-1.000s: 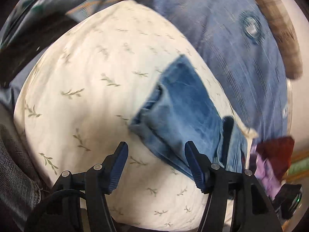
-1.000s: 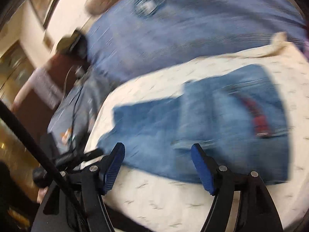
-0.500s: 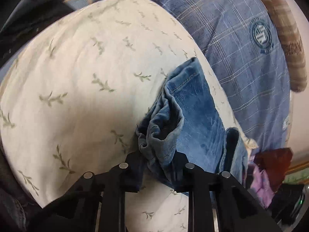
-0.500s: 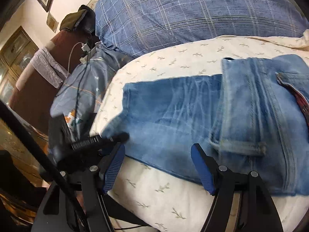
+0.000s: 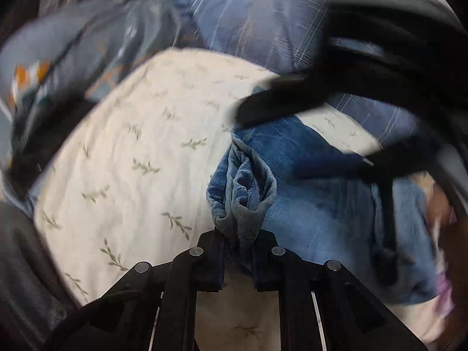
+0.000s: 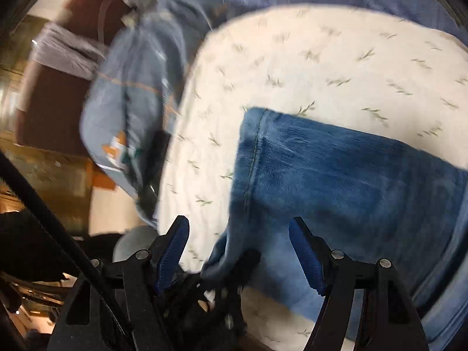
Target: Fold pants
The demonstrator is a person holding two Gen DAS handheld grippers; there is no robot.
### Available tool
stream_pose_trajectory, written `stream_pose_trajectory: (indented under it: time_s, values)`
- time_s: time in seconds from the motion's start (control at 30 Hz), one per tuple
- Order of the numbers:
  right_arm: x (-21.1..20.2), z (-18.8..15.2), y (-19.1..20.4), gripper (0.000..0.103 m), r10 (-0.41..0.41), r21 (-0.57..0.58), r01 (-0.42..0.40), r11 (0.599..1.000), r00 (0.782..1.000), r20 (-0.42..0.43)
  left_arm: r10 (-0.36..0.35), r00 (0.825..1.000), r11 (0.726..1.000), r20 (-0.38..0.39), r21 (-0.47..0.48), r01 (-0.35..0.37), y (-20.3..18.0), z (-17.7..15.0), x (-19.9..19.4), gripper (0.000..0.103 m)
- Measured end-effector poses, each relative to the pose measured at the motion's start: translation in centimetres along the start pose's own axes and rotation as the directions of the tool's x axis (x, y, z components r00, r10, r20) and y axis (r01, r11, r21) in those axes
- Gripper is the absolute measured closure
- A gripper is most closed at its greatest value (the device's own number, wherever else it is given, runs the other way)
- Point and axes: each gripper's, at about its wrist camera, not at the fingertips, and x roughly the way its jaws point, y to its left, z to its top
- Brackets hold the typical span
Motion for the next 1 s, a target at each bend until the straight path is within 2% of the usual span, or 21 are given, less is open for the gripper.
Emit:
stream_pose_trajectory:
  time_s: [0.1,0.23,0.3,0.33,0.37,0.5,0.6,0.67,0.8,0.9,0.93,1.0]
  values:
    - [1.8,1.3,0.7,0.039,-0.027,-0.026,0.025,0.999,0.998,-0.058,0.03,0.999,0.997,0.018,0.065,-0.031,-1.2,-0.4,-0.1,0.093]
    - [3.8,1.7,1.4,0.047,-0.164,-0.093,0.153,0.984,0.978,-0.132,0.047,0.999,0.992,0.018,0.113,-0.048,-1.9,-0.6,0.1,0.094]
    - [4.6,1.5,1.6,0.061,-0.232,-0.143,0.21,0.967,0.96,-0.157,0.048,0.999,0.992,0.01,0.116,-0.049,-1.9,-0.7,0.1,0.095]
    - [4.5,1.4,1.4,0.073,-0.266,-0.161,0.242,0.957,0.951,-0.156,0.049,0.999,0.992,0.005,0.116,-0.049,-2.0,-0.7,0.2,0.095]
    - [4.3,1.4,1.2,0.081,-0.265,-0.155,0.241,0.958,0.952,-0.154,0.049,0.999,0.992,-0.002,0.116,-0.048,-2.0,-0.6,0.3,0.095]
    - [3.5,0.6,0.6,0.096,-0.259,-0.159,0.238,0.958,0.956,-0.134,0.046,0.999,0.99,0.009,0.136,-0.047,-2.3,-0.4,0.1,0.095]
    - [1.3,-0.2,0.9,0.098,-0.225,-0.146,0.215,0.966,0.973,-0.052,0.016,0.998,0.986,0.053,0.165,-0.024,-2.7,-0.5,-1.1,0.095]
    - [-1.3,-1.1,1.0,0.098,-0.176,-0.13,0.178,0.976,0.984,0.02,-0.019,0.993,0.981,0.118,0.195,-0.004,-3.1,-0.5,-2.9,0.095]
    - [-7.6,-3.9,0.2,0.098,-0.076,-0.109,0.097,0.989,0.98,0.182,-0.119,0.973,0.962,0.195,0.266,0.065,-4.5,0.0,-6.5,0.095]
    - [-12.7,-6.6,-1.1,0.098,0.038,-0.096,-0.008,0.995,0.949,0.312,-0.221,0.949,0.938,0.225,0.316,0.144,-6.7,0.1,-9.9,0.095]
    - [-14.8,-7.9,-2.1,0.098,0.082,-0.095,-0.051,0.994,0.927,0.365,-0.239,0.943,0.927,0.233,0.343,0.15,-8.0,0.1,-10.8,0.095]
    - [-17.4,-9.5,-3.4,0.098,0.117,-0.084,-0.089,0.993,0.889,0.443,-0.273,0.932,0.902,0.238,0.4,0.163,-10.6,-0.1,-12.3,0.095]
